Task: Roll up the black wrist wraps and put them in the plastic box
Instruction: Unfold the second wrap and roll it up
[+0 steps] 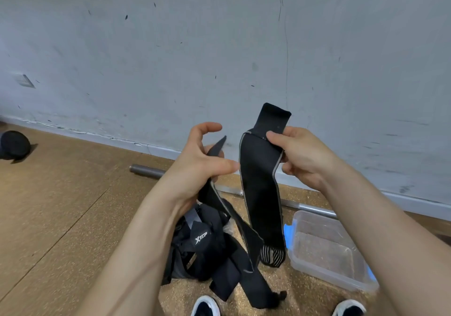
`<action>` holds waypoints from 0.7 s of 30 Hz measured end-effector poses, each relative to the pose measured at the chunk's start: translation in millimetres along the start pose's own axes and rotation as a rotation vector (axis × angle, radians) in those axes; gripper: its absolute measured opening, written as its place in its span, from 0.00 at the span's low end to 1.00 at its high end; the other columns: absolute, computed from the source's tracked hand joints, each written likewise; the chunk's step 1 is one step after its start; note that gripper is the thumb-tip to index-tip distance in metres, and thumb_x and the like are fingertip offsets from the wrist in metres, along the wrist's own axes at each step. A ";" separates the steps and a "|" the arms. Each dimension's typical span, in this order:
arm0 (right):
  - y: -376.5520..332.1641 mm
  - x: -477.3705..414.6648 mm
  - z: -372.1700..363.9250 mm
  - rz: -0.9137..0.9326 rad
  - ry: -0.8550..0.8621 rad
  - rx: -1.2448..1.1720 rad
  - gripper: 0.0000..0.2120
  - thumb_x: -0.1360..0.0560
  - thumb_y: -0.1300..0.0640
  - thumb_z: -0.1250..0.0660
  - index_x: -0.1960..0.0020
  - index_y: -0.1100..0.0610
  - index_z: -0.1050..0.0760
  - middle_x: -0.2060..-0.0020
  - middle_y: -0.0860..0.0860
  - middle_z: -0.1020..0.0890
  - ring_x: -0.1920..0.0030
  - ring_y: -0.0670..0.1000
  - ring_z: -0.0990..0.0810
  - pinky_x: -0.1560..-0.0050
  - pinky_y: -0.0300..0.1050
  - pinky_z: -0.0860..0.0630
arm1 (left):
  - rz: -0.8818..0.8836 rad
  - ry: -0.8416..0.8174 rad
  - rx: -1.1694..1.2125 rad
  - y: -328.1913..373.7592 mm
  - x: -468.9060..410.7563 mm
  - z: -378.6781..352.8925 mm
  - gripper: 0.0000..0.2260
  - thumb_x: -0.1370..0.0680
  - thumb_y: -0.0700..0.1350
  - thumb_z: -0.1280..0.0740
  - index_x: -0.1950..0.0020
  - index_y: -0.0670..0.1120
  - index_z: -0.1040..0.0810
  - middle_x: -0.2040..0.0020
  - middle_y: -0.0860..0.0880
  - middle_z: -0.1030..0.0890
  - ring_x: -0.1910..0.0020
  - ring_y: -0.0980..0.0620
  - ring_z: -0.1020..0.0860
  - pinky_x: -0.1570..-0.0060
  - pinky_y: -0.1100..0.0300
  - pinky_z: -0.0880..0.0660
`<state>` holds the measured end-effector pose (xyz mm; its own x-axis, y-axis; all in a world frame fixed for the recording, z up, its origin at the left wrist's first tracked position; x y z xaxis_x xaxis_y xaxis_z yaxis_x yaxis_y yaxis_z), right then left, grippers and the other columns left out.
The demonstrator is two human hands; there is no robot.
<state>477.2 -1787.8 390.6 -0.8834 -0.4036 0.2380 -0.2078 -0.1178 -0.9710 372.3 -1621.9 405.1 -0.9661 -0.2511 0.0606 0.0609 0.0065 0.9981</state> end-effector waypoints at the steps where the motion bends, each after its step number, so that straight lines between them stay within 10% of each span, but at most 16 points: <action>1: -2.0 2.4 -0.6 -0.025 -0.038 -0.033 0.07 0.17 0.55 0.39 0.49 0.53 0.22 0.66 0.48 0.20 0.73 0.44 0.25 0.75 0.36 0.31 | 0.013 0.057 -0.039 -2.5 -1.7 0.0 0.27 0.38 0.38 0.30 0.41 0.55 0.28 0.63 0.50 0.29 0.73 0.56 0.32 0.69 0.61 0.33; 7: -10.9 7.7 -1.4 -0.030 -0.194 -0.334 0.11 0.17 0.56 0.39 0.39 0.60 0.23 0.54 0.54 0.14 0.60 0.51 0.14 0.66 0.43 0.19 | 0.123 0.005 -0.254 -14.1 -6.7 -7.8 0.17 0.25 0.47 0.27 0.37 0.50 0.24 0.66 0.53 0.23 0.71 0.59 0.25 0.64 0.63 0.28; 10: -11.3 6.1 -0.1 -0.018 -0.178 -0.451 0.11 0.18 0.57 0.39 0.41 0.62 0.24 0.59 0.53 0.15 0.64 0.48 0.16 0.71 0.36 0.22 | 0.089 -0.116 -0.271 -9.5 -2.4 -14.7 0.03 0.23 0.44 0.29 0.53 0.48 0.22 0.73 0.59 0.23 0.75 0.63 0.25 0.71 0.72 0.30; 15: -8.9 0.1 5.5 0.002 -0.085 -0.645 0.05 0.21 0.58 0.34 0.49 0.59 0.21 0.56 0.54 0.15 0.59 0.50 0.15 0.64 0.39 0.20 | 0.044 0.022 -0.226 -6.8 -3.0 -11.3 0.17 0.23 0.42 0.29 0.71 0.48 0.27 0.77 0.55 0.26 0.78 0.59 0.27 0.74 0.70 0.31; 21: 0.2 15.4 -12.8 -0.129 -0.509 -0.230 0.21 0.32 0.50 0.28 0.41 0.56 0.20 0.51 0.54 0.16 0.60 0.50 0.17 0.69 0.37 0.20 | 0.095 0.161 -0.010 -9.0 -6.9 -9.7 0.13 0.23 0.42 0.30 0.67 0.44 0.26 0.75 0.50 0.26 0.76 0.53 0.26 0.74 0.65 0.29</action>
<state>458.1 -1782.5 393.8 -0.5432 -0.7917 0.2795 -0.4370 -0.0176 -0.8993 380.8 -1629.6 395.6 -0.9031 -0.4017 0.1519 0.1535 0.0284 0.9877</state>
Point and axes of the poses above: each hand's wrist, its own x-axis away from the middle knuckle, its own z-axis out of the back of the hand, y = z × x, the point moved 2 cm from there along -x, towards the middle knuckle
